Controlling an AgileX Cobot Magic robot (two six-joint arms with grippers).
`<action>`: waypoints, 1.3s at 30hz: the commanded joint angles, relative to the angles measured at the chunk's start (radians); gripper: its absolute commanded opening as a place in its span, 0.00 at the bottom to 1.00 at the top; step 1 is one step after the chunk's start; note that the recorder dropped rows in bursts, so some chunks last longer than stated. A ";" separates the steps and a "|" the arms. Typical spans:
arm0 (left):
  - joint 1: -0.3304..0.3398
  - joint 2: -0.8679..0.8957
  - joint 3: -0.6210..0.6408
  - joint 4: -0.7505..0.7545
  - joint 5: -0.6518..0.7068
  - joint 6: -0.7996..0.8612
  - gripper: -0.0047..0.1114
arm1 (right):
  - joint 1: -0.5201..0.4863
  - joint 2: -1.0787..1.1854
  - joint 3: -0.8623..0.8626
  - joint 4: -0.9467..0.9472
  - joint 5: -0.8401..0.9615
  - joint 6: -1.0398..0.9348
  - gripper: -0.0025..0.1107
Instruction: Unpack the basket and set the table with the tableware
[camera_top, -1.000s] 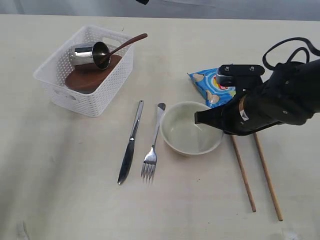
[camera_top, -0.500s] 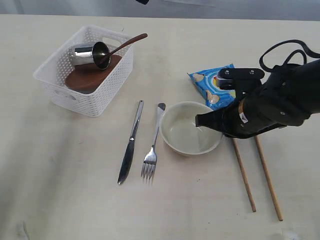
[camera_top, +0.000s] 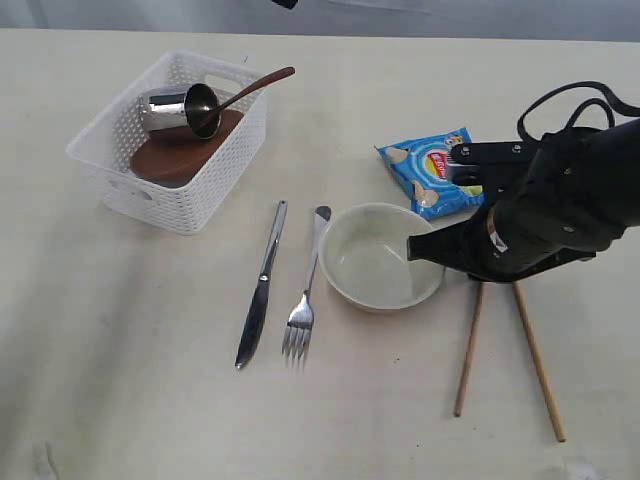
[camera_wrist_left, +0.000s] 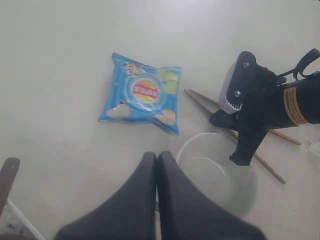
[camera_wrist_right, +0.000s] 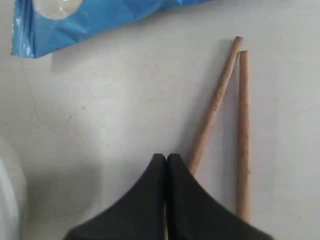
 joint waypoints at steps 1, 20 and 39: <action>0.004 0.000 0.006 -0.001 0.004 -0.005 0.04 | -0.003 0.003 0.002 -0.020 0.019 0.011 0.02; 0.004 0.000 0.006 -0.001 0.004 -0.003 0.04 | 0.140 -0.003 0.002 -0.002 0.043 -0.030 0.02; 0.004 0.000 0.006 -0.001 0.004 -0.002 0.04 | 0.140 -0.007 0.004 0.118 0.142 -0.219 0.02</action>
